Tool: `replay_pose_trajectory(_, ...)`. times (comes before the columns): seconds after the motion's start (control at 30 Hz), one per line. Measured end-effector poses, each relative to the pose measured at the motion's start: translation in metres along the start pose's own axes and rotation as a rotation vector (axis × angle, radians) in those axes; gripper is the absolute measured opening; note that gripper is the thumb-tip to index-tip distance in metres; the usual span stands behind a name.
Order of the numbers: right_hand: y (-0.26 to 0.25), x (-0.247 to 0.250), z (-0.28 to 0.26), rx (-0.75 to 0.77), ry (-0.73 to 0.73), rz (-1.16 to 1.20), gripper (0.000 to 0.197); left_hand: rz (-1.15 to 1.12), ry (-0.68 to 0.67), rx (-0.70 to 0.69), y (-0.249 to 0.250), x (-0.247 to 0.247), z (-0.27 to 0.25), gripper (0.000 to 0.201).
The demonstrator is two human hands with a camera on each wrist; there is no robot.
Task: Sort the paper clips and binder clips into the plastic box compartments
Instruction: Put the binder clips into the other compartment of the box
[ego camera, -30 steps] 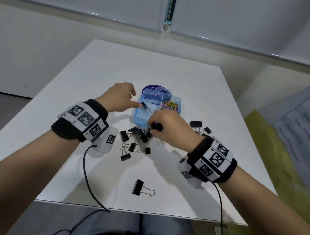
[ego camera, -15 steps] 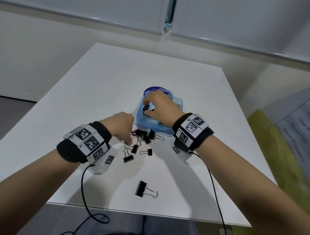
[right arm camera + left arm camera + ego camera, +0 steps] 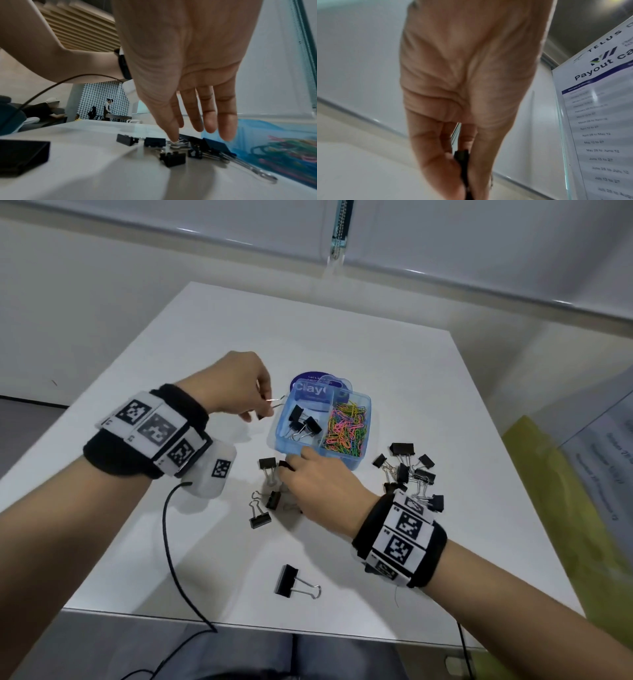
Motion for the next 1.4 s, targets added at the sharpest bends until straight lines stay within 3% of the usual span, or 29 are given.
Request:
replay_pose_trajectory(0.1,-0.007,-0.002,-0.004,-0.01,-0.024,-0.009,0.038,-0.073,-0.009,-0.043,0.012,-0.012,0.007,0.016)
replay_pose_trajectory(0.27,-0.002,-0.003,-0.009,-0.006,-0.015,0.087,0.045,0.038,-0.042,0.092,-0.008,-0.022,0.01,0.032)
replay_pose_trajectory(0.4,0.005,-0.005,-0.011,-0.003,-0.057,0.15,0.031,0.16,-0.219,0.167,-0.025,-0.044,-0.006,0.036)
replay_pose_trajectory(0.5,0.009,-0.008,-0.011,-0.019,-0.062,0.197,0.03,0.204,-0.324,0.163,-0.034,-0.069,-0.014,0.042)
replay_pose_trajectory(0.73,0.02,-0.009,-0.006,-0.044,-0.007,0.295,0.025,0.278,-0.25,0.108,-0.027,-0.084,-0.016,0.03)
replay_pose_trajectory(0.87,0.038,0.026,0.0,-0.125,0.194,0.489,0.017,0.331,-0.221,0.078,-0.028,-0.085,-0.017,0.022)
replay_pose_trajectory(0.97,0.067,0.055,0.007,-0.279,0.421,0.657,0.014,0.362,-0.223,0.062,-0.026,-0.085,-0.019,0.02)
replay_pose_trajectory(1.07,0.094,0.062,0.016,-0.418,0.53,0.802,0.016,0.373,-0.204,0.058,-0.025,-0.084,-0.019,0.02)
replay_pose_trajectory(1.13,0.103,0.06,0.017,-0.455,0.51,0.78,0.02,0.353,-0.185,0.05,-0.026,-0.081,-0.017,0.02)
replay_pose_trajectory(1.23,0.093,0.057,0.01,-0.393,0.422,0.648,0.017,0.27,-0.184,0.042,-0.026,-0.068,-0.016,0.016)
replay_pose_trajectory(1.3,0.072,0.048,0.003,-0.306,0.275,0.505,0.015,0.186,-0.14,0.022,-0.021,-0.05,-0.013,0.015)
replay_pose_trajectory(1.4,0.041,0.024,-0.008,-0.202,0.031,0.3,0.026,0.074,0.051,-0.082,0.001,-0.021,-0.004,0.013)
Point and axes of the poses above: each hand's wrist, its own z-axis towards the middle knuckle, its own x-axis out of the back of the hand, y = z × x, the point moved 8 cm from there along z, towards the middle knuckle, and after that the axes turned 3 degrees about x, right-handed, at the moved point
